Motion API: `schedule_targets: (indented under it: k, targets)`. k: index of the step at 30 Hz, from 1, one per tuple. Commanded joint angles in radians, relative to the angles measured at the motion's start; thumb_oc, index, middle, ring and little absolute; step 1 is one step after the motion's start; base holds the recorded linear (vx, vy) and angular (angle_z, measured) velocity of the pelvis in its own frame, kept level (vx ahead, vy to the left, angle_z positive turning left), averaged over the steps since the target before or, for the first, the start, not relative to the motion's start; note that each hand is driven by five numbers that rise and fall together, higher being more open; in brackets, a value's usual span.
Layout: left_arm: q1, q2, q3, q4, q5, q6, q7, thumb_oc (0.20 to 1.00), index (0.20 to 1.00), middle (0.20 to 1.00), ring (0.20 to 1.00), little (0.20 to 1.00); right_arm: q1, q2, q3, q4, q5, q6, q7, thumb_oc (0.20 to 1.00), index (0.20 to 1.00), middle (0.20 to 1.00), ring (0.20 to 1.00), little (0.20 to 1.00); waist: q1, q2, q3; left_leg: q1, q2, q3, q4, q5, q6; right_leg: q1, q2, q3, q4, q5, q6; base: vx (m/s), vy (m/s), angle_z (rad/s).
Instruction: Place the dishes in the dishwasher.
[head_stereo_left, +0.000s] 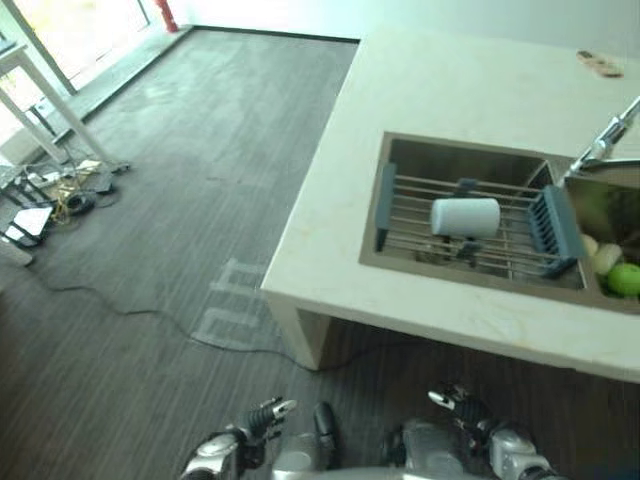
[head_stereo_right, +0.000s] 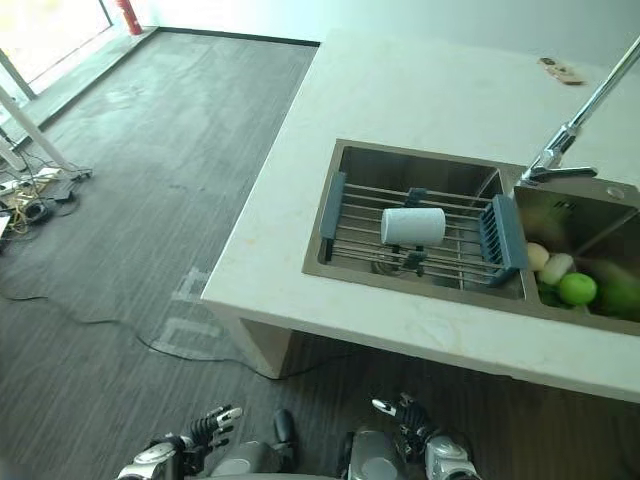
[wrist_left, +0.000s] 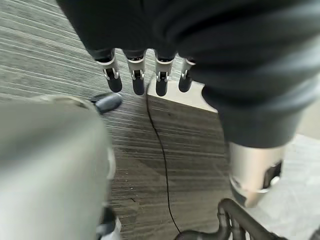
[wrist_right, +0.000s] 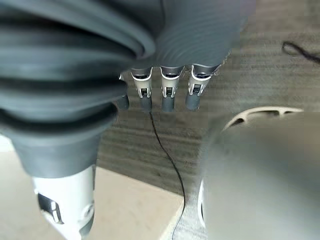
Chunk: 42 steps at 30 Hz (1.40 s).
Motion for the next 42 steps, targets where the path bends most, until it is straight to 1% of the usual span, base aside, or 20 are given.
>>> schedule_targets:
  k: [1, 2, 3, 5, 7, 8, 9, 11, 13, 15, 19, 24, 28, 30, 31, 32, 34, 36, 39, 42]
  targets:
    - [0.001, -0.005, 0.036, -0.009, -0.067, -0.011, 0.006, 1.0, 1.0, 1.0, 1.0, 1.0, -0.018, -0.026, -0.007, -0.045, -0.023, -0.005, 0.0, 1.0, 1.0, 1.0, 1.0, 1.0, -0.003, 0.025, 0.021, 0.075, 0.022, -0.094, 0.109, -0.193, -0.068, 0.069, -0.05, -0.007, -0.245, 0.181, 0.024, 0.09, -0.441, -0.51]
    - [0.004, -0.005, 0.04, -0.012, -0.076, -0.01, 0.01, 1.0, 1.0, 1.0, 1.0, 1.0, -0.017, -0.024, -0.01, -0.047, -0.031, 0.007, -0.002, 1.0, 1.0, 1.0, 1.0, 1.0, -0.004, 0.022, 0.016, 0.079, 0.036, -0.089, 0.111, -0.195, -0.075, 0.063, -0.059, -0.007, -0.258, 0.189, 0.034, 0.11, -0.538, -0.54]
    - [0.013, -0.005, 0.051, -0.018, -0.09, -0.009, 0.019, 1.0, 1.0, 1.0, 1.0, 1.0, -0.012, -0.022, -0.01, -0.048, -0.035, 0.03, 0.001, 1.0, 1.0, 1.0, 1.0, 1.0, -0.003, 0.019, 0.008, 0.082, 0.07, -0.076, 0.122, -0.189, -0.099, 0.088, -0.048, -0.032, -0.291, 0.146, 0.041, 0.11, -0.6, -0.38]
    - [0.032, -0.011, 0.07, -0.037, -0.152, 0.028, 0.043, 1.0, 1.0, 1.0, 1.0, 1.0, -0.007, -0.022, -0.01, -0.037, 0.001, 0.087, -0.002, 1.0, 1.0, 1.0, 1.0, 1.0, 0.008, 0.007, -0.013, 0.071, 0.111, -0.065, 0.158, -0.186, -0.123, 0.112, -0.025, -0.068, -0.319, 0.119, 0.04, 0.09, -0.662, -0.11]
    - [0.054, -0.029, 0.097, -0.045, -0.209, 0.044, 0.053, 1.0, 1.0, 1.0, 1.0, 1.0, -0.006, -0.04, -0.009, -0.023, -0.043, 0.106, -0.014, 1.0, 1.0, 1.0, 1.0, 1.0, 0.008, -0.006, -0.01, 0.031, 0.132, -0.102, 0.325, -0.228, -0.137, 0.127, 0.014, -0.054, -0.316, 0.079, -0.014, 0.02, -0.565, 0.0]
    - [0.057, -0.039, 0.103, -0.044, -0.198, 0.047, 0.061, 1.0, 1.0, 1.0, 1.0, 1.0, -0.009, -0.048, -0.007, -0.017, -0.022, 0.118, -0.033, 1.0, 1.0, 1.0, 1.0, 1.0, 0.018, -0.004, 0.006, -0.038, 0.135, -0.129, 0.43, -0.204, -0.148, 0.152, 0.034, -0.046, -0.329, 0.067, -0.044, -0.04, -0.269, 0.14]
    - [0.059, -0.046, 0.104, -0.038, -0.198, 0.046, 0.06, 1.0, 1.0, 1.0, 1.0, 1.0, -0.011, -0.052, -0.011, -0.009, 0.001, 0.122, -0.042, 1.0, 1.0, 1.0, 1.0, 1.0, 0.023, 0.002, 0.015, -0.067, 0.133, -0.136, 0.444, -0.184, -0.156, 0.166, 0.044, -0.048, -0.338, 0.061, -0.058, -0.03, -0.168, -0.08]
    - [0.071, -0.062, 0.109, -0.011, -0.227, 0.043, 0.055, 1.0, 1.0, 1.0, 1.0, 1.0, -0.005, -0.065, -0.03, 0.007, 0.031, 0.14, -0.037, 1.0, 1.0, 1.0, 1.0, 1.0, 0.035, 0.031, 0.021, -0.075, 0.106, -0.15, 0.3, -0.124, -0.173, 0.2, 0.065, -0.057, -0.368, 0.057, -0.059, 0.08, 0.028, -0.14]
    - [0.074, -0.063, 0.125, 0.017, -0.228, 0.082, 0.068, 1.0, 1.0, 1.0, 1.0, 1.0, 0.013, -0.064, -0.058, 0.027, 0.087, 0.165, -0.066, 1.0, 1.0, 1.0, 1.0, 1.0, 0.029, 0.046, 0.009, -0.046, 0.12, -0.162, 0.158, -0.054, -0.181, 0.218, 0.079, -0.061, -0.394, 0.052, -0.062, 0.15, 0.14, -0.17]
    - [0.068, -0.066, 0.134, 0.042, -0.241, 0.089, 0.075, 1.0, 1.0, 1.0, 1.0, 1.0, 0.021, -0.061, -0.09, 0.054, 0.147, 0.188, -0.069, 1.0, 1.0, 1.0, 1.0, 1.0, 0.023, 0.052, -0.007, -0.021, 0.119, -0.16, 0.103, -0.045, -0.187, 0.222, 0.081, -0.07, -0.41, 0.052, -0.059, 0.11, 0.144, -0.27]
    - [0.059, -0.07, 0.192, 0.064, -0.353, 0.084, 0.072, 1.0, 1.0, 1.0, 1.0, 1.0, 0.062, -0.05, -0.142, 0.111, 0.06, 0.2, -0.06, 1.0, 1.0, 1.0, 1.0, 1.0, 0.012, 0.052, -0.035, 0.032, 0.11, -0.137, 0.043, -0.049, -0.189, 0.234, 0.068, -0.094, -0.455, 0.075, -0.045, 0.09, 0.114, 0.01]
    - [0.086, -0.033, 0.309, 0.009, -0.544, -0.029, 0.161, 1.0, 1.0, 1.0, 1.0, 1.0, 0.084, -0.07, -0.184, 0.141, 0.07, 0.209, -0.039, 1.0, 1.0, 1.0, 1.0, 1.0, 0.022, 0.049, -0.055, 0.061, 0.087, -0.148, 0.014, -0.07, -0.173, 0.246, 0.07, -0.083, -0.488, 0.088, -0.034, 0.07, 0.052, 0.0]
    - [0.12, 0.097, 0.366, -0.188, -0.399, -0.16, 0.298, 1.0, 1.0, 1.0, 1.0, 1.0, 0.101, -0.121, -0.228, 0.098, 0.144, 0.205, -0.003, 1.0, 1.0, 1.0, 1.0, 1.0, 0.031, 0.073, -0.057, 0.057, 0.078, -0.147, 0.009, -0.077, -0.162, 0.234, 0.066, -0.077, -0.482, 0.079, -0.029, 0.01, 0.079, 0.0]
    - [0.135, 0.209, 0.388, -0.319, 0.007, -0.182, 0.613, 1.0, 1.0, 1.0, 1.0, 1.0, 0.109, -0.127, -0.237, 0.098, 0.14, 0.187, 0.0, 1.0, 1.0, 1.0, 1.0, 1.0, 0.044, 0.086, -0.059, 0.054, 0.071, -0.151, 0.008, -0.081, -0.156, 0.235, 0.062, -0.082, -0.483, 0.077, -0.025, 0.0, 0.045, -0.08]
    - [0.138, 0.245, 0.392, -0.344, 0.063, -0.175, 0.704, 1.0, 1.0, 1.0, 1.0, 1.0, 0.108, -0.128, -0.235, 0.1, 0.146, 0.185, -0.001, 1.0, 1.0, 1.0, 1.0, 1.0, 0.047, 0.089, -0.06, 0.053, 0.069, -0.153, 0.007, -0.082, -0.154, 0.234, 0.062, -0.082, -0.484, 0.076, -0.025, -0.02, 0.035, -0.07]
    - [0.145, 0.346, 0.427, -0.386, 0.076, -0.186, 0.803, 1.0, 1.0, 1.0, 1.0, 1.0, 0.108, -0.132, -0.227, 0.107, 0.159, 0.185, -0.005, 1.0, 1.0, 1.0, 1.0, 1.0, 0.051, 0.096, -0.065, 0.051, 0.066, -0.153, 0.005, -0.083, -0.151, 0.232, 0.064, -0.08, -0.486, 0.072, -0.026, 0.0, 0.0, 0.0]
    - [0.149, 0.52, 0.544, -0.449, 0.188, -0.089, 0.831, 1.0, 1.0, 1.0, 1.0, 1.0, 0.119, -0.132, -0.234, 0.118, 0.158, 0.183, -0.007, 1.0, 1.0, 1.0, 1.0, 1.0, 0.057, 0.102, -0.077, 0.053, 0.066, -0.154, 0.004, -0.084, -0.149, 0.237, 0.07, -0.079, -0.491, 0.073, -0.024, 0.02, -0.037, 0.0]
    - [0.136, 0.705, 0.625, -0.456, 0.219, -0.102, 0.805, 1.0, 1.0, 1.0, 1.0, 1.0, 0.123, -0.132, -0.228, 0.126, 0.179, 0.188, -0.011, 1.0, 1.0, 1.0, 1.0, 1.0, 0.056, 0.105, -0.085, 0.059, 0.066, -0.151, 0.002, -0.087, -0.147, 0.246, 0.078, -0.078, -0.499, 0.075, -0.024, 0.06, -0.109, 0.03]
    - [0.054, 0.969, 0.702, -0.532, 0.213, -0.128, 0.652, 1.0, 1.0, 1.0, 1.0, 1.0, 0.126, -0.139, -0.214, 0.117, 0.196, 0.217, -0.006, 1.0, 1.0, 1.0, 1.0, 1.0, 0.045, 0.111, -0.101, 0.073, 0.069, -0.137, 0.004, -0.094, -0.15, 0.26, 0.086, -0.073, -0.508, 0.079, -0.02, 0.07, -0.093, 0.12]
    - [-0.055, 1.062, 0.656, -0.626, 0.204, -0.115, 0.561, 1.0, 1.0, 1.0, 1.0, 1.0, 0.118, -0.135, -0.202, 0.114, 0.195, 0.233, -0.001, 1.0, 1.0, 1.0, 1.0, 1.0, 0.034, 0.113, -0.108, 0.082, 0.068, -0.129, 0.003, -0.098, -0.152, 0.267, 0.088, -0.068, -0.516, 0.084, -0.015, 0.07, -0.078, -0.01]
